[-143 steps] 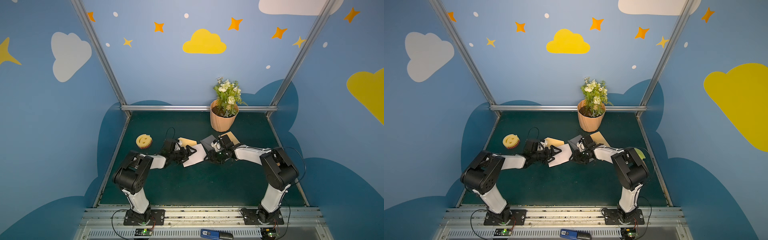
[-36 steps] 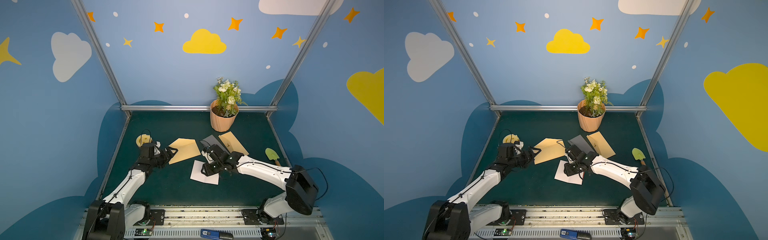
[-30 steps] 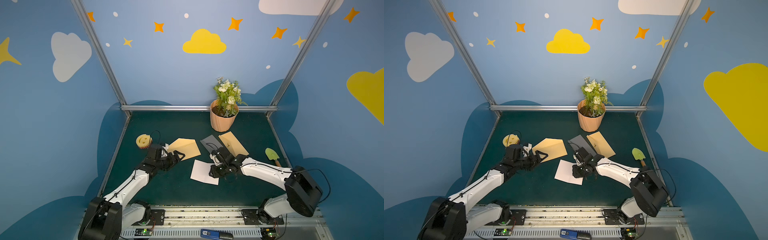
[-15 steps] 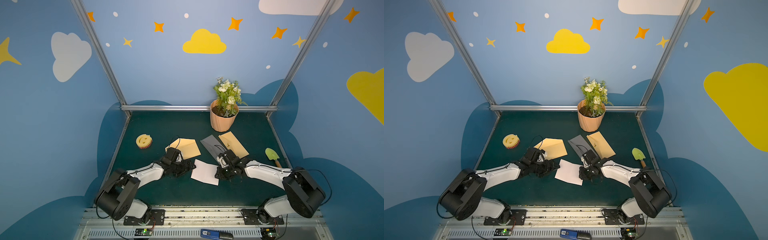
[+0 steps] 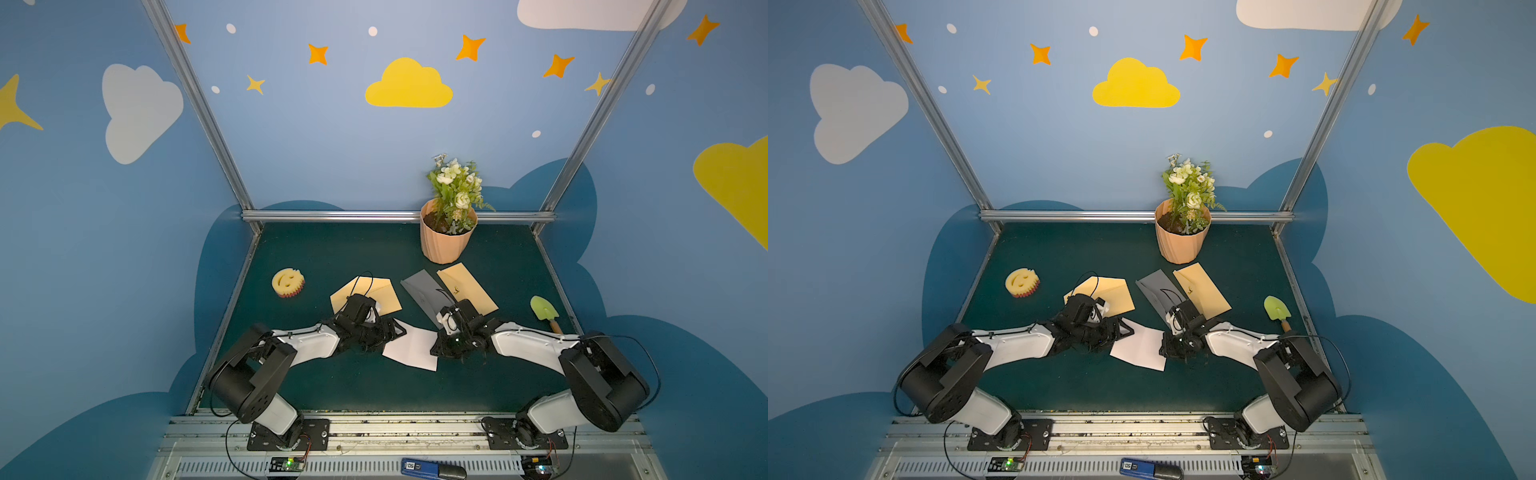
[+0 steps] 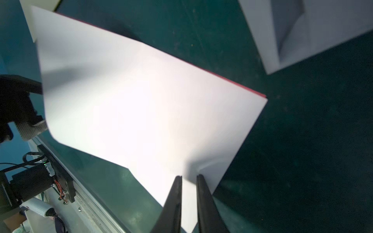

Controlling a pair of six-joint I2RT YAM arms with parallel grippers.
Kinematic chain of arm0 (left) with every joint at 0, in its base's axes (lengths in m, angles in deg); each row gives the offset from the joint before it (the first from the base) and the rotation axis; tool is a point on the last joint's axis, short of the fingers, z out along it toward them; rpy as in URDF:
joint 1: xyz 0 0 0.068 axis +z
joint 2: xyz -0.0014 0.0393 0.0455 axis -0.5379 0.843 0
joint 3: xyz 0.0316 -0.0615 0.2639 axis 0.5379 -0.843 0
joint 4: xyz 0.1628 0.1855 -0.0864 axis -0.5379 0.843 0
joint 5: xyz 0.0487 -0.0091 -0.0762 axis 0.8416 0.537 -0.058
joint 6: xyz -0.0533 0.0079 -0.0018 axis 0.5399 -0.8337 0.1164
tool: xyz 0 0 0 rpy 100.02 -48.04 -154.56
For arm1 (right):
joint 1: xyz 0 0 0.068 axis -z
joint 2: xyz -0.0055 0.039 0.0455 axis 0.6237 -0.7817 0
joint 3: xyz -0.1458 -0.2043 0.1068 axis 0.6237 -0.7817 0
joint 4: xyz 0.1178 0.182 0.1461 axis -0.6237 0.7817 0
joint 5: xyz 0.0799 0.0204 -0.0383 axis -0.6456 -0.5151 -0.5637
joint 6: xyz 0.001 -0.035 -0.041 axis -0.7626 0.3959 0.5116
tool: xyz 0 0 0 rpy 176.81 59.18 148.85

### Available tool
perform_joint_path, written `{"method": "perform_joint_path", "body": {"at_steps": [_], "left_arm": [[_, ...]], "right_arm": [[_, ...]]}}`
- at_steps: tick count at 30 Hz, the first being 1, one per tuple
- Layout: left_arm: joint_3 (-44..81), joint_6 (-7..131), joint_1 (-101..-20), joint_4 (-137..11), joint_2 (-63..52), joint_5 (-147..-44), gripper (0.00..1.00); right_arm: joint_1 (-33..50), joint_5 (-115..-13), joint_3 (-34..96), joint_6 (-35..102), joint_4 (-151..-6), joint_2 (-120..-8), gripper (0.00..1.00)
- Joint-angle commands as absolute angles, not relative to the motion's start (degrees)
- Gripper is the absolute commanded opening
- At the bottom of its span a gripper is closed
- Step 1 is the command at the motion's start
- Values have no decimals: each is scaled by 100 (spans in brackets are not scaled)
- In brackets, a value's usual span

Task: Fold the letter paper in half and place it into the envelope
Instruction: Fold the letter paper at the center of the board.

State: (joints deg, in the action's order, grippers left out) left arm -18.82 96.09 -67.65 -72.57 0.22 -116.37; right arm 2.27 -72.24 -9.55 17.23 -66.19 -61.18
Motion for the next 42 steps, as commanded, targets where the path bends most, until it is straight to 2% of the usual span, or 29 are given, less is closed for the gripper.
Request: {"method": "perform_joint_path", "body": {"at_steps": [1, 9, 18, 26, 34, 42], "left_arm": [[-1584, 9847, -6958, -7487, -108, -11721, 79], [-1146, 9964, -7463, -7506, 44, -11571, 75], [-962, 10461, -7926, -8184, 951, -11630, 73], [-1131, 10671, -8071, -8282, 1264, -11496, 72], [-1327, 10868, -8052, -8574, 1380, -11416, 72], [-1637, 11156, -7929, -9220, 1464, -11477, 72]], "right_arm": [[313, -7241, -1049, 1750, -6754, -6282, 17], [451, -7341, -988, 1715, -7021, -6505, 17], [664, -7587, -1210, 1481, -7473, -6543, 18], [1317, -8092, -1491, 1382, -7708, -5889, 20], [1825, -8079, -1432, 1463, -6844, -4624, 21], [1625, -8278, -1348, 1329, -7063, -4787, 13]]}}
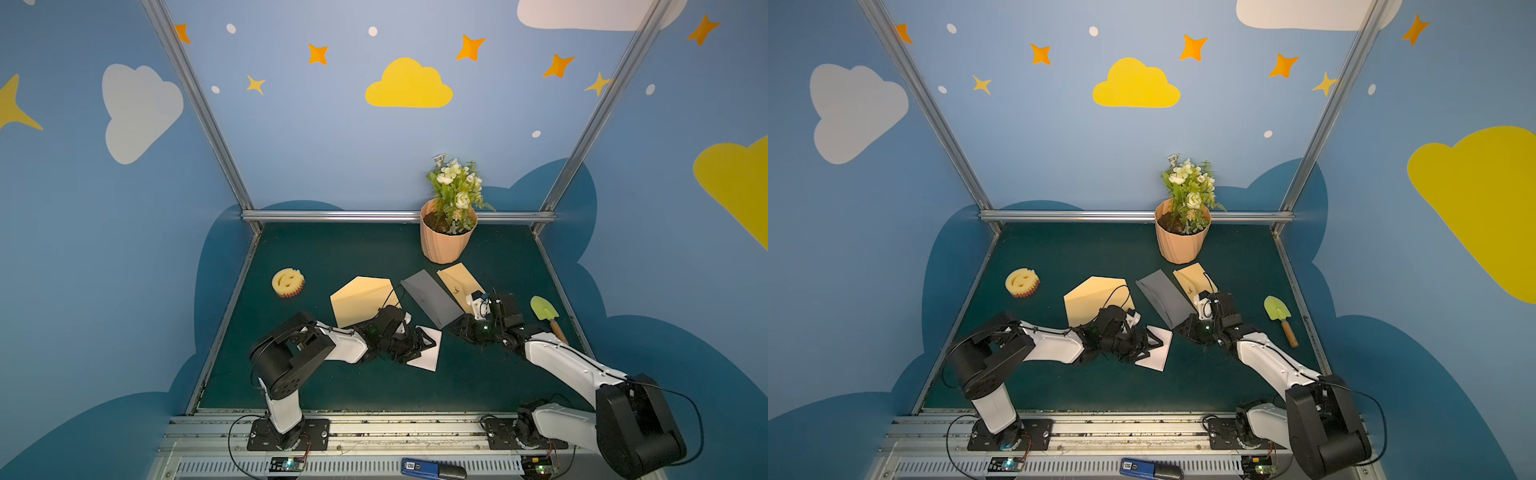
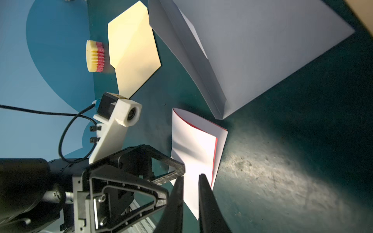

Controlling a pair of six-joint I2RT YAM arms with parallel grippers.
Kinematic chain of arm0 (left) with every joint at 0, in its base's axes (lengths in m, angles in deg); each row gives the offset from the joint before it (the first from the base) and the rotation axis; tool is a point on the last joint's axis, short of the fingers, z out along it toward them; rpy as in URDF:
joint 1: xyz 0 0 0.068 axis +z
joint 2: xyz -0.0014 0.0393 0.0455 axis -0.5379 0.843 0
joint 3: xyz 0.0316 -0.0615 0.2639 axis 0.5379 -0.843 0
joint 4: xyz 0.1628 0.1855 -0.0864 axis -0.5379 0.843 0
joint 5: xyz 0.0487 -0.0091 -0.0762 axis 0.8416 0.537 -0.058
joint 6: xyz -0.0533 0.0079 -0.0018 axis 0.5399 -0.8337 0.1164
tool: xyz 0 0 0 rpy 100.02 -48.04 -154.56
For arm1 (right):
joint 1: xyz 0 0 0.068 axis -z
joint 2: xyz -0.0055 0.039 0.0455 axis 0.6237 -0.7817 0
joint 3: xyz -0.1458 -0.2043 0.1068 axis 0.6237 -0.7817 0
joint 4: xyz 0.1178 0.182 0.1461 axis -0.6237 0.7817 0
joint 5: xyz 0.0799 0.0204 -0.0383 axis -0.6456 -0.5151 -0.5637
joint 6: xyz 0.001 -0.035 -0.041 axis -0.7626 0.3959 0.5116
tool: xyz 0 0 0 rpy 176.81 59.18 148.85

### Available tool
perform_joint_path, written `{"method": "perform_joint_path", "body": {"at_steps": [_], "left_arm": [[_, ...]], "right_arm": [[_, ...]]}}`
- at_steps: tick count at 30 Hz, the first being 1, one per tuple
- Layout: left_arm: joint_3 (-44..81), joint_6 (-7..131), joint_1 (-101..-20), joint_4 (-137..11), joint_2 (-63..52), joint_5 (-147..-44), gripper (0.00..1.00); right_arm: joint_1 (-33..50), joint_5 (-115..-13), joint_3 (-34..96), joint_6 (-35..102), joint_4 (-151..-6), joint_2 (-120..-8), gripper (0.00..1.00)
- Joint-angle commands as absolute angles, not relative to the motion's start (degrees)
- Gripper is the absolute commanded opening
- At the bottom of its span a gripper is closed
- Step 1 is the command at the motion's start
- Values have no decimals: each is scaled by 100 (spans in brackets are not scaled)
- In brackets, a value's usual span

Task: Fold the letter paper in half and place it into the envelope
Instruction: Fold the letter paper at the center of the board.

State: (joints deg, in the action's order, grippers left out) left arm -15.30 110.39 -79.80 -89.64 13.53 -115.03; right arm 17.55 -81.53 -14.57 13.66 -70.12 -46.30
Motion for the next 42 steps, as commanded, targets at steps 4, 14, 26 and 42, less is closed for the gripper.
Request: {"method": "perform_joint_path", "body": {"at_steps": [4, 14, 26, 42], "left_arm": [[-1605, 11139, -7929, -9258, 1464, -11503, 72], [-1351, 10677, -7708, -8641, 1037, -11646, 75], [-858, 9128, -7550, -6345, 770, -10987, 80], [-1085, 9435, -7609, -7530, 1238, -11748, 76]], "right_arm": [[1334, -8239, -1236, 1246, -7370, -5235, 13], [1080, -8104, -1160, 1296, -7728, -6251, 11], [1079, -7992, -1249, 1417, -7614, -6344, 10], [1068, -8087, -1398, 1326, -7982, -6659, 9]]}}
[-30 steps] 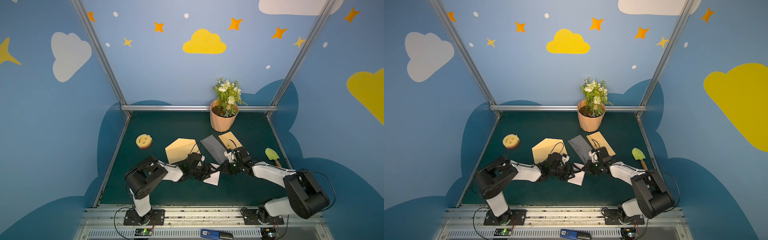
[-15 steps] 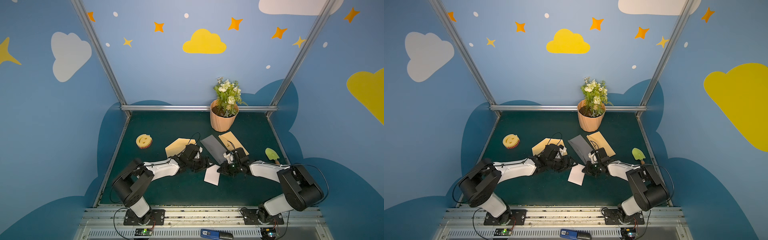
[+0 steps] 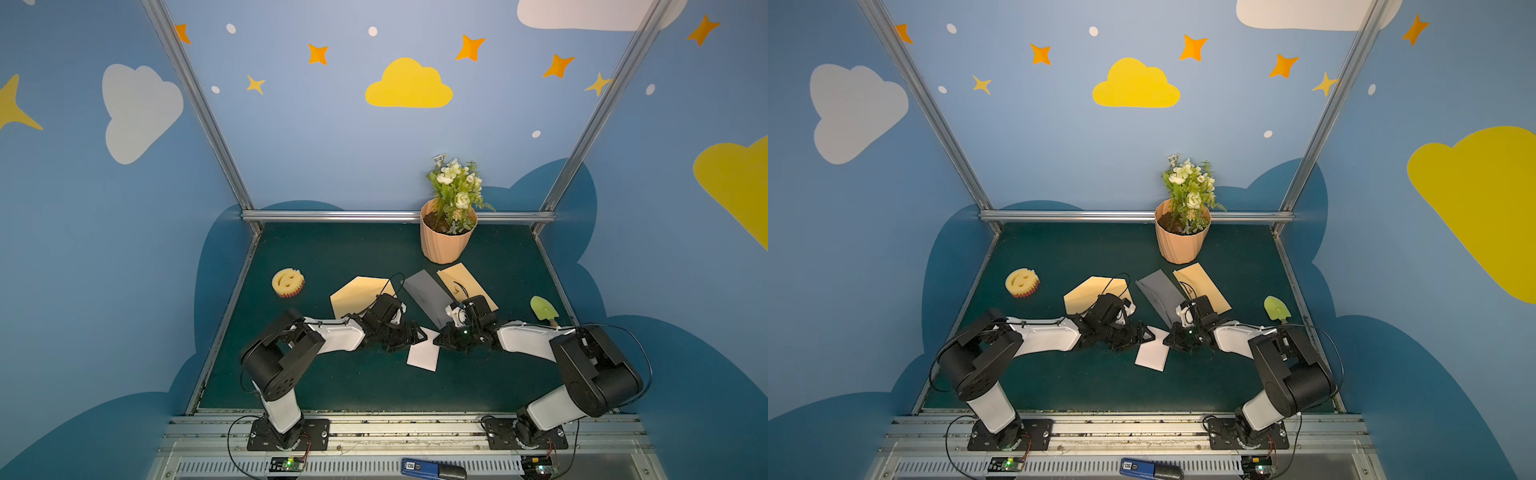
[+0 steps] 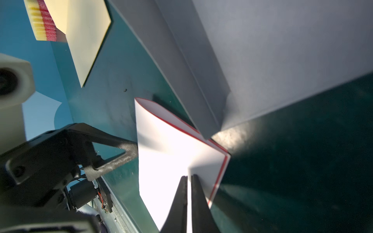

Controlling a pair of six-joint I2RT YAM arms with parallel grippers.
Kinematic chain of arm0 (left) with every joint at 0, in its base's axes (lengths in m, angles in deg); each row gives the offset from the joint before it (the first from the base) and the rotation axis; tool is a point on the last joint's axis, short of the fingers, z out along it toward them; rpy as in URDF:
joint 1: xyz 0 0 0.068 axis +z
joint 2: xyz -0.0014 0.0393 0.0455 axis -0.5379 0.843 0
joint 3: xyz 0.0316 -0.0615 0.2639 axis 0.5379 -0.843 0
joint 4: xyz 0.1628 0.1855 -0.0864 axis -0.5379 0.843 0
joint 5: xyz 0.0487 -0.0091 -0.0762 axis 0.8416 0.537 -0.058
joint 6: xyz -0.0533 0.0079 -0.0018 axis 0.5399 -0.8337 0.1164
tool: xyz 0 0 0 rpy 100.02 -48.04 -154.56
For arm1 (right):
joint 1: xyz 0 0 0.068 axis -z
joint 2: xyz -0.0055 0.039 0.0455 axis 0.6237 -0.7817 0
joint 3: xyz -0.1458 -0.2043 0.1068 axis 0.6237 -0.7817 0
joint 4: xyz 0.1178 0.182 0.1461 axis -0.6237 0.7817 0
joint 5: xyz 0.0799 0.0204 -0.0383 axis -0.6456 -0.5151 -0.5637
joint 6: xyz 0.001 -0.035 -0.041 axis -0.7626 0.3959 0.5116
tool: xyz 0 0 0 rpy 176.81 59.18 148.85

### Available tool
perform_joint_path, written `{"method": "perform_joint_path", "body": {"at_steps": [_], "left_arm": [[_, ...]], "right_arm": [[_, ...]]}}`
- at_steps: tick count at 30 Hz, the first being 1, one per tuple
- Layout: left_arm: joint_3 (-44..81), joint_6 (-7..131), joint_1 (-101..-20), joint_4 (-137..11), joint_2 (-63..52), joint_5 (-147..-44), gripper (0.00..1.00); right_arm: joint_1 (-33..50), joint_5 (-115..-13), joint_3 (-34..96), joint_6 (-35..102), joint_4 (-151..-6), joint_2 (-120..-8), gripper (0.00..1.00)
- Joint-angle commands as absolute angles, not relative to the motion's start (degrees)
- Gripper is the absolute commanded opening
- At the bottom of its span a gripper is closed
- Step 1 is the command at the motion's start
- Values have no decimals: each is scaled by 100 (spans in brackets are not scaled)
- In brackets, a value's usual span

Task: Fold the letter paper in half and place it into the envelope
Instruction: Fold the letter paper at the center of the board, then pick up the letter paper from the center of the board.

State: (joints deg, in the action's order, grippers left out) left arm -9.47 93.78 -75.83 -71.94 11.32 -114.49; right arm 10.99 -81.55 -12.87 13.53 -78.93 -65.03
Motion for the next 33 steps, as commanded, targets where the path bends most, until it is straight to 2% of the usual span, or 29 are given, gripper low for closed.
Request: {"method": "perform_joint_path", "body": {"at_steps": [1, 10, 15, 20, 27, 31, 33], "left_arm": [[-1139, 9472, -7598, -7648, 1219, -11819, 76], [-1315, 9644, -7566, -8157, 1159, -12112, 71], [-1304, 9712, -7558, -8282, 1203, -12149, 58], [-1312, 9773, -7558, -8374, 1351, -12158, 40], [-1248, 9796, -7552, -8254, 1504, -12142, 24], [-1276, 9795, -7501, -8264, 1521, -12186, 4], [-1333, 9804, -7438, -8346, 1485, -12219, 3]], "right_arm": [[1068, -8091, -1396, 1321, -8007, -6685, 9], [1086, -8148, -1412, 1302, -8093, -6804, 9], [1089, -8140, -1408, 1302, -8080, -6763, 10], [1092, -8142, -1418, 1293, -8077, -6743, 10], [1105, -8143, -1396, 1293, -7992, -6614, 10], [1144, -8154, -1288, 1343, -7748, -6340, 13], [1184, -8146, -1187, 1421, -7510, -6103, 14]]}}
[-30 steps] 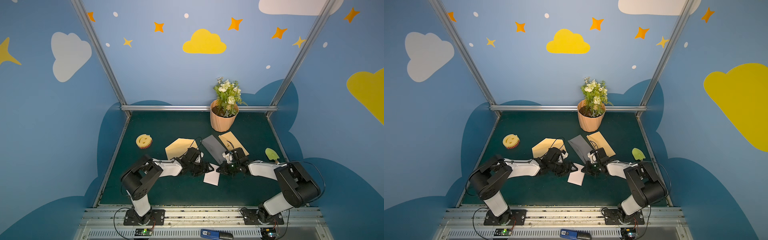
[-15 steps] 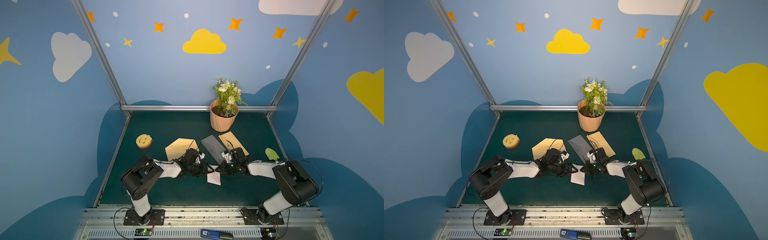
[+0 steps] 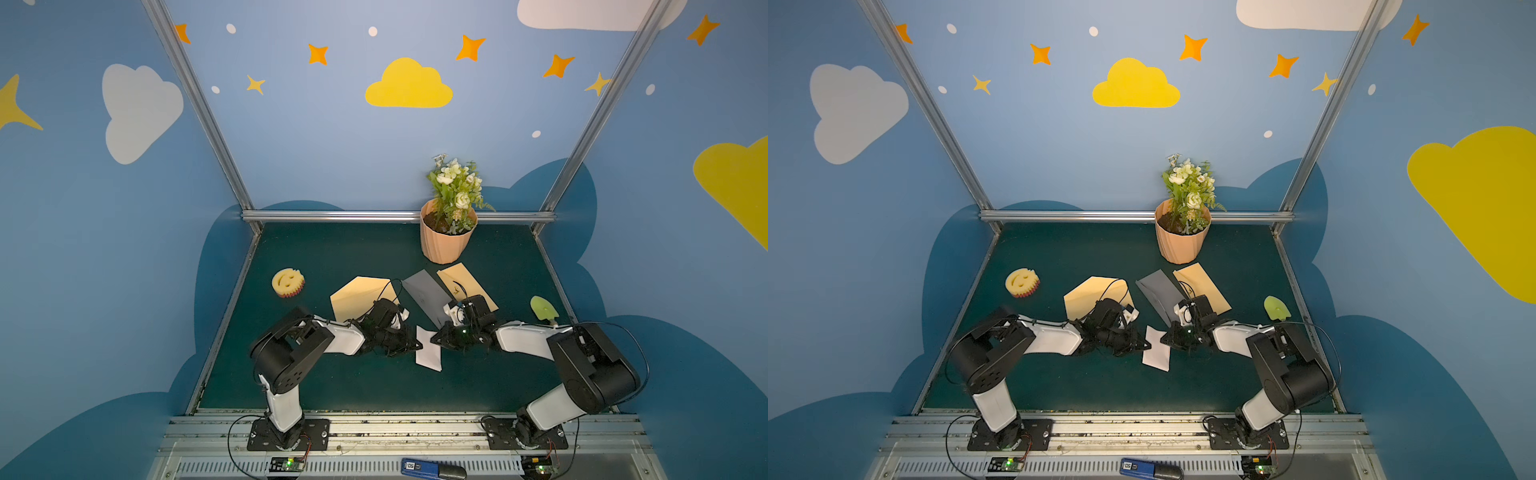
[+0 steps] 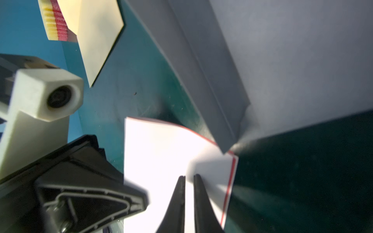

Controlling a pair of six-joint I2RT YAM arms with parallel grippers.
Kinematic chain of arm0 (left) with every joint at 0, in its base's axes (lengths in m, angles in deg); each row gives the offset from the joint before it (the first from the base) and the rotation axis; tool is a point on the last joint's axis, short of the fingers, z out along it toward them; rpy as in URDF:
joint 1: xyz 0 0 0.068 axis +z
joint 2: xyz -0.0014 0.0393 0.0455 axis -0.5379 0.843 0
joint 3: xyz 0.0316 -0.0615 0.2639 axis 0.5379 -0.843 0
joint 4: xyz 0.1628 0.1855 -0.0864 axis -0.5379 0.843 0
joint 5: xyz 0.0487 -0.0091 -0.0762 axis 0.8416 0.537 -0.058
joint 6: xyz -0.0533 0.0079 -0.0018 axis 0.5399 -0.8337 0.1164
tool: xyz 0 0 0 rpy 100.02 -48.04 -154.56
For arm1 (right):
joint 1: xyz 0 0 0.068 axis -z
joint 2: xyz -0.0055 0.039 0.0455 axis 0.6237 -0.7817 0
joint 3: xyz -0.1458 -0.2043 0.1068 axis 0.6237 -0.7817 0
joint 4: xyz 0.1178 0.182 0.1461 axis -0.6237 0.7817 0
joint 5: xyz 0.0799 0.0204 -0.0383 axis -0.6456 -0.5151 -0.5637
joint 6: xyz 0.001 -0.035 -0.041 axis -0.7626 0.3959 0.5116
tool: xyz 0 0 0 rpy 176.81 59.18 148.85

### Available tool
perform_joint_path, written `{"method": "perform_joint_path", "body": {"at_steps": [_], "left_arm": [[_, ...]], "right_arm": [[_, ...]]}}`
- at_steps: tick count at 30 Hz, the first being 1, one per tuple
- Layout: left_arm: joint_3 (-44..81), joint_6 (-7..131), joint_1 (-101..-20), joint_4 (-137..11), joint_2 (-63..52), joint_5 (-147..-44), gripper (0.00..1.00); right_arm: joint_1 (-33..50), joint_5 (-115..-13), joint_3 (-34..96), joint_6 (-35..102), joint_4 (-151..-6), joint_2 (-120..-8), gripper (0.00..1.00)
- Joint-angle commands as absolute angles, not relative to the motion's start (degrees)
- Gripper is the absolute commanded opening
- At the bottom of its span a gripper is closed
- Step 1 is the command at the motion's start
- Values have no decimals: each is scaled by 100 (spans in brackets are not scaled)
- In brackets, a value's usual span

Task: Fold the letter paper in half and place it into the envelope
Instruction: Pick up the letter paper from the center of the board.

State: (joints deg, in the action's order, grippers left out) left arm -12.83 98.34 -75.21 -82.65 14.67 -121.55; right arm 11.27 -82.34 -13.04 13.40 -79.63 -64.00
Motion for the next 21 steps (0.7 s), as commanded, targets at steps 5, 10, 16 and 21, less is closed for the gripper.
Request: {"method": "perform_joint_path", "body": {"at_steps": [5, 10, 16, 21], "left_arm": [[-1514, 9769, -7315, -8878, 1219, -12450, 3], [-1635, 9823, -7221, -9942, 1024, -13060, 3], [-1865, 10217, -7095, -11145, 703, -13633, 3], [-1887, 9955, -7070, -10885, 158, -13823, 3]], "right_arm": [[1380, -8073, -843, 1775, -6675, -5214, 25], [1721, -8372, -577, 2164, -6011, -4435, 49], [2018, -8975, -845, 2148, -6115, -3836, 65], [2035, -9407, -1019, 2026, -6453, -3736, 67]]}}
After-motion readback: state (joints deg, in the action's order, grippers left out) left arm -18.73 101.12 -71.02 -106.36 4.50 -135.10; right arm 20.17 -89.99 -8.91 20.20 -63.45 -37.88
